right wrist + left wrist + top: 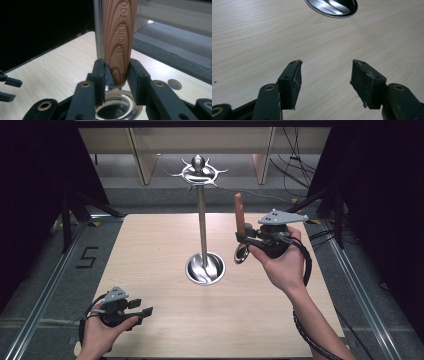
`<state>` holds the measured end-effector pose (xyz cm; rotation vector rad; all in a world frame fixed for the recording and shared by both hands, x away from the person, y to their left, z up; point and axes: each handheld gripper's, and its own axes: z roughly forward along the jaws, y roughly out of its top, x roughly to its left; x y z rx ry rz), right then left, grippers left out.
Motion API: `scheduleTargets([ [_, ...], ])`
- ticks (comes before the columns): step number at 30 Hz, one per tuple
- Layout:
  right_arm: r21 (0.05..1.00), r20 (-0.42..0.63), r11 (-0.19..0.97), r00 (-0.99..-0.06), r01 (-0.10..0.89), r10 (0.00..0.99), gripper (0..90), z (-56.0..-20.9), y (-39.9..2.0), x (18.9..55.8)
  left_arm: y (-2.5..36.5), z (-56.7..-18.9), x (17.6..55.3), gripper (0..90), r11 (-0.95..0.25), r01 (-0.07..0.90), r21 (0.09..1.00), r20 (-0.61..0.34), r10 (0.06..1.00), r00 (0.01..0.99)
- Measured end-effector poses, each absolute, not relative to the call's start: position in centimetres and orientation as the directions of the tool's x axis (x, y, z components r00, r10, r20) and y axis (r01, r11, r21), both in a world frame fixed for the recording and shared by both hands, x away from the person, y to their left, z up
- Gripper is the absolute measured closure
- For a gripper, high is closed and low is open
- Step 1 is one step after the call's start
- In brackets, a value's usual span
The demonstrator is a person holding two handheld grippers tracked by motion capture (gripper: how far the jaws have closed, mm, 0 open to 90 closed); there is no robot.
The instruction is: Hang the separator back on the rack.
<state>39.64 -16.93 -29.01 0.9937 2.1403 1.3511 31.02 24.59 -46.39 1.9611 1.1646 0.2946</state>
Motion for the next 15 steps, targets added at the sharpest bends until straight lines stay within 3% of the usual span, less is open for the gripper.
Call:
scheduleTargets([
  [15,0.911,0.031,0.255,-0.670,0.324,0.742,69.6,-28.5,-15.4,40.0,24.6,-46.3,31.0,41.0,-0.231,0.621,0.749,-0.203,0.812,0.548],
])
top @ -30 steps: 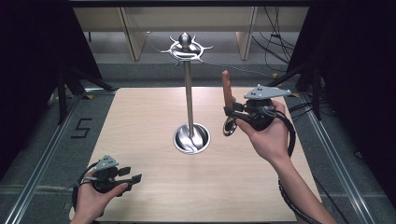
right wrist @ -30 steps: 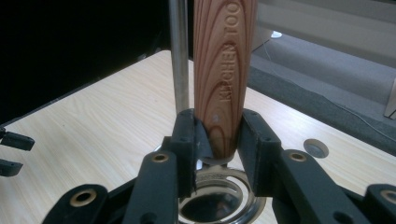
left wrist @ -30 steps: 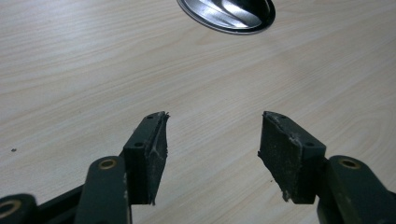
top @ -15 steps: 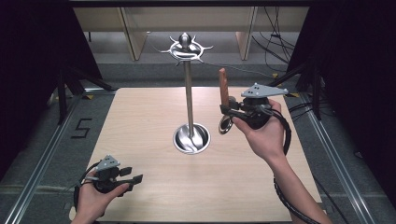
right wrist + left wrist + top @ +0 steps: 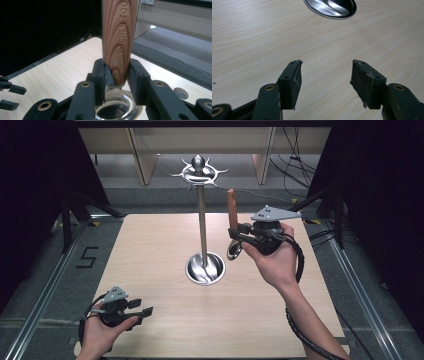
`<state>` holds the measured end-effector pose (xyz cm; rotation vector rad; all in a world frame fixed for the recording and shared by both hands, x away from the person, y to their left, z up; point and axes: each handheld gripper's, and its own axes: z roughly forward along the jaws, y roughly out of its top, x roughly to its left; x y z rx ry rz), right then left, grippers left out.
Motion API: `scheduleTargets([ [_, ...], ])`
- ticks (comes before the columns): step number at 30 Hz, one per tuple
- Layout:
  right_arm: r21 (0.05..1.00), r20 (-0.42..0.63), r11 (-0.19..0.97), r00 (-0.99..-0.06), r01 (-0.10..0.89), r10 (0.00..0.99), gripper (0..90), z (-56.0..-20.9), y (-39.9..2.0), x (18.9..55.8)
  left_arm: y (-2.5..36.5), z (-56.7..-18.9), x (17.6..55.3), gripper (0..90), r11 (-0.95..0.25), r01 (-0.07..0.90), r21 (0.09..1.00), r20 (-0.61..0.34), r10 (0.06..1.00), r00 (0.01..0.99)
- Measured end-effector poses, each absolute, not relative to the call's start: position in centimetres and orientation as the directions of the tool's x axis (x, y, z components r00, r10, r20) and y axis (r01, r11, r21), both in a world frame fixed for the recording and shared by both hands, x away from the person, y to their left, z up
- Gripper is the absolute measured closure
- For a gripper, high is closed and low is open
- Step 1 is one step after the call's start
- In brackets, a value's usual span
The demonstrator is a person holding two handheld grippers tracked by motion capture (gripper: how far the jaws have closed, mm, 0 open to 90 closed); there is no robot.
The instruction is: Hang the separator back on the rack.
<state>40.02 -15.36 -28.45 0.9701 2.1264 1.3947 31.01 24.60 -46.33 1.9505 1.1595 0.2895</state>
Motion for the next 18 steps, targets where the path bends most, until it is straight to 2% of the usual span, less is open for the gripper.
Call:
scheduleTargets([
  [18,0.923,0.003,0.259,-0.679,0.284,0.734,69.7,-27.98,-14.72,40.98,24.66,-46.22,30.93,41.0,-0.216,0.610,0.762,-0.214,0.806,0.552],
])
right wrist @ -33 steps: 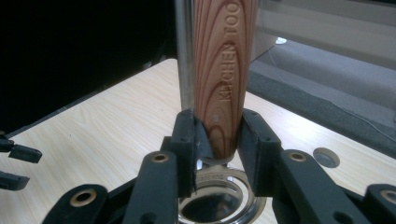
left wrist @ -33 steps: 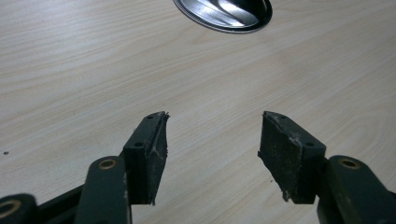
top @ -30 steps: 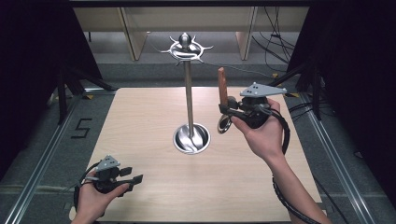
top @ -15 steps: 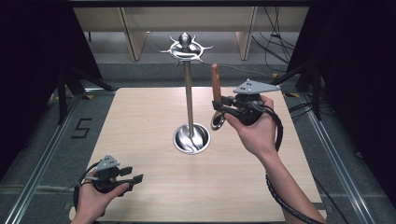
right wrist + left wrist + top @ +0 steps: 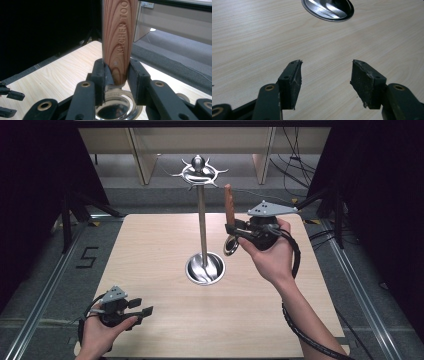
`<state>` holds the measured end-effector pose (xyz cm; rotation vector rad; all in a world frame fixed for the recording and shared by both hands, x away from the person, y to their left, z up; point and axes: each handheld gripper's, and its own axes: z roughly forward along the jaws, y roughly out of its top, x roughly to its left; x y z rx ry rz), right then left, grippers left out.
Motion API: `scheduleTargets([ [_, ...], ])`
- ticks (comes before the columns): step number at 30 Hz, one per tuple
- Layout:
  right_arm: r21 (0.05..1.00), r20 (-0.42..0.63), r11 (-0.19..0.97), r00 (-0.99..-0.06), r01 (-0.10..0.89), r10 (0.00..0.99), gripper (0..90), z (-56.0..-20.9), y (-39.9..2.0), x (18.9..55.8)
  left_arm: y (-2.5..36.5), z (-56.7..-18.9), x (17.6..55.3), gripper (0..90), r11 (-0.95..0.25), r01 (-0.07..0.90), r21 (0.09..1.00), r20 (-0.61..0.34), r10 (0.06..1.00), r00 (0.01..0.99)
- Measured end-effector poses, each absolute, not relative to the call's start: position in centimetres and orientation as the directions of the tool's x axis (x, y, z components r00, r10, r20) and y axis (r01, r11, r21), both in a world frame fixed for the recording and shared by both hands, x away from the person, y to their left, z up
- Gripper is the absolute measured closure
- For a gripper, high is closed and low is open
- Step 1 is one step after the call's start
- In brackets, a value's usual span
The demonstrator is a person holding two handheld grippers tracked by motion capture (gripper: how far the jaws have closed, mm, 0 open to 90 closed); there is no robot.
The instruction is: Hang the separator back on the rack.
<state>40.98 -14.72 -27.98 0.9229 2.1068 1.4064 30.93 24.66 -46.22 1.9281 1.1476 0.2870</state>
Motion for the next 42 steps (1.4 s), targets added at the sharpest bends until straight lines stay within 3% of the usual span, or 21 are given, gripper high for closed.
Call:
scheduleTargets([
  [42,0.923,-0.046,0.293,-0.685,0.249,0.727,69.7,-26.4,-13.4,41.7,24.8,-45.9,30.9,41.2,-0.180,0.604,0.776,-0.221,0.820,0.528],
])
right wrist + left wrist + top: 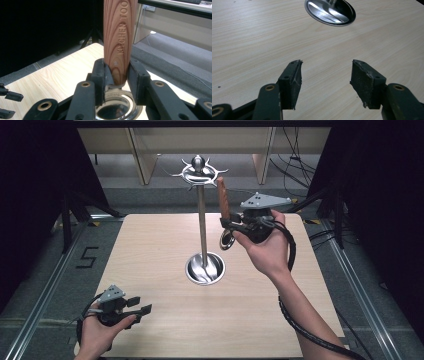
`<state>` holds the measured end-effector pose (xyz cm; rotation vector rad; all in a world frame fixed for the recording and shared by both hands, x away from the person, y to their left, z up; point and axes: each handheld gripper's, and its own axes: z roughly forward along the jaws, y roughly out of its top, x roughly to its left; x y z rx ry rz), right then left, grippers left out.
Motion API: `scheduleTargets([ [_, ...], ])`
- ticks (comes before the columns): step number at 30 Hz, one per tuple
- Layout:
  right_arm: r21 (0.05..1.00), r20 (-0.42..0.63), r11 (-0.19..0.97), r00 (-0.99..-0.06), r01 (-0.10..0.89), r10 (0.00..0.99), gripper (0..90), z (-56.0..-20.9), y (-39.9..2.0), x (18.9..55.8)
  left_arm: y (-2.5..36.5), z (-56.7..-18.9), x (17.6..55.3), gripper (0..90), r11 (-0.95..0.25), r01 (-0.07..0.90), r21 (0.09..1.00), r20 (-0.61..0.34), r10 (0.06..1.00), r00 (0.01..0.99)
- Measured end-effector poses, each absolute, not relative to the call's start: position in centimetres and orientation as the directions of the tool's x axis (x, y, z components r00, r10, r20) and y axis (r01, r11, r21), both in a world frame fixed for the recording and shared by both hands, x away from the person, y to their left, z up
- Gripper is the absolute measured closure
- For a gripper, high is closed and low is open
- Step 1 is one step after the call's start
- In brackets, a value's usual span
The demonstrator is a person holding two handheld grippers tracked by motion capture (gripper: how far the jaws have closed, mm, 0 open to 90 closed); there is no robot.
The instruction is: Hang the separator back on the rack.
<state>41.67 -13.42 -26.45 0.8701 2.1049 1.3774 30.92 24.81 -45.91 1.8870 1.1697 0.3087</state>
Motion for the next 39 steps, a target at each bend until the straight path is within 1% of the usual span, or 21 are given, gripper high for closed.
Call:
scheduleTargets([
  [1,0.915,-0.014,0.286,-0.686,0.285,0.727,69.7,-26.4,-13.4,41.5,24.9,-45.9,31.0,41.2,-0.196,0.605,0.772,-0.209,0.820,0.533],
  [3,0.917,-0.031,0.298,-0.694,0.266,0.719,69.7,-26.3,-13.3,41.7,24.9,-45.9,31.0,41.2,-0.196,0.605,0.772,-0.208,0.821,0.532],
  [5,0.912,-0.018,0.292,-0.686,0.287,0.728,69.7,-26.3,-13.2,41.7,24.9,-45.8,31.0,41.2,-0.196,0.604,0.772,-0.207,0.821,0.532],
  [8,0.916,-0.024,0.296,-0.697,0.273,0.717,69.7,-26.4,-13.0,41.9,25.1,-45.9,31.1,41.3,-0.223,0.601,0.767,-0.194,0.813,0.549],
  [9,0.913,-0.017,0.293,-0.691,0.283,0.722,69.7,-26.4,-12.9,41.9,25.1,-45.8,31.1,41.3,-0.227,0.605,0.763,-0.193,0.814,0.548],
  [10,0.914,-0.028,0.300,-0.697,0.272,0.716,69.7,-26.4,-12.9,42.1,25.0,-45.9,31.1,41.3,-0.211,0.608,0.765,-0.203,0.817,0.539],
  [11,0.912,-0.018,0.295,-0.691,0.285,0.723,69.7,-26.4,-12.7,42.1,24.9,-45.9,31.1,41.3,-0.193,0.606,0.772,-0.211,0.821,0.530],
  [15,0.913,-0.017,0.295,-0.696,0.281,0.718,69.7,-26.4,-12.2,42.5,25.1,-45.9,31.1,41.3,-0.234,0.599,0.766,-0.184,0.812,0.554],
  [16,0.916,-0.005,0.282,-0.693,0.287,0.720,69.6,-26.5,-12.0,42.5,25.0,-46.0,31.1,41.3,-0.215,0.602,0.769,-0.196,0.817,0.543],
  [17,0.915,-0.018,0.292,-0.697,0.277,0.717,69.6,-26.6,-11.9,42.7,24.8,-46.1,31.1,41.3,-0.195,0.602,0.774,-0.209,0.819,0.535],
  [20,0.913,0.006,0.277,-0.689,0.299,0.725,69.6,-26.7,-11.5,42.8,24.7,-46.1,31.1,41.3,-0.196,0.605,0.772,-0.211,0.818,0.535],
  [21,0.917,0.000,0.277,-0.696,0.286,0.718,69.6,-26.8,-11.4,42.9,24.7,-46.1,31.1,41.3,-0.195,0.604,0.773,-0.212,0.817,0.536],
  [24,0.915,0.024,0.264,-0.693,0.305,0.720,69.6,-27.1,-11.2,43.0,24.8,-46.1,31.1,41.3,-0.205,0.606,0.768,-0.206,0.817,0.538],
  [25,0.918,0.005,0.269,-0.689,0.290,0.725,69.6,-27.1,-11.2,43.1,24.8,-46.1,31.0,41.3,-0.204,0.606,0.769,-0.207,0.817,0.538],
  [30,0.913,0.037,0.253,-0.682,0.321,0.730,69.6,-27.1,-11.0,42.9,24.9,-46.1,31.0,41.3,-0.217,0.599,0.771,-0.196,0.814,0.547],
  [33,0.916,0.021,0.264,-0.691,0.304,0.723,69.4,-27.3,-11.0,43.0,24.8,-46.1,31.1,41.3,-0.220,0.599,0.770,-0.195,0.813,0.549],
  [34,0.912,0.056,0.240,-0.680,0.333,0.731,69.4,-27.4,-10.9,42.7,24.8,-46.1,31.0,41.3,-0.214,0.601,0.770,-0.200,0.814,0.546],
  [35,0.917,0.031,0.251,-0.684,0.310,0.729,69.2,-27.5,-10.9,42.9,24.7,-46.1,31.0,41.3,-0.202,0.604,0.771,-0.209,0.816,0.540],
  [36,0.912,0.034,0.255,-0.680,0.321,0.733,68.8,-27.5,-10.9,42.8,24.8,-46.2,31.0,41.3,-0.206,0.605,0.769,-0.207,0.816,0.540],
  [37,0.907,0.037,0.259,-0.675,0.332,0.737,65.9,-27.6,-10.8,42.7,24.8,-46.2,31.0,41.3,-0.205,0.606,0.769,-0.206,0.818,0.538],
  [39,0.909,0.041,0.256,-0.680,0.330,0.732,57.3,-27.9,-10.7,42.7,24.8,-46.1,31.0,41.3,-0.205,0.605,0.769,-0.206,0.817,0.539],
])
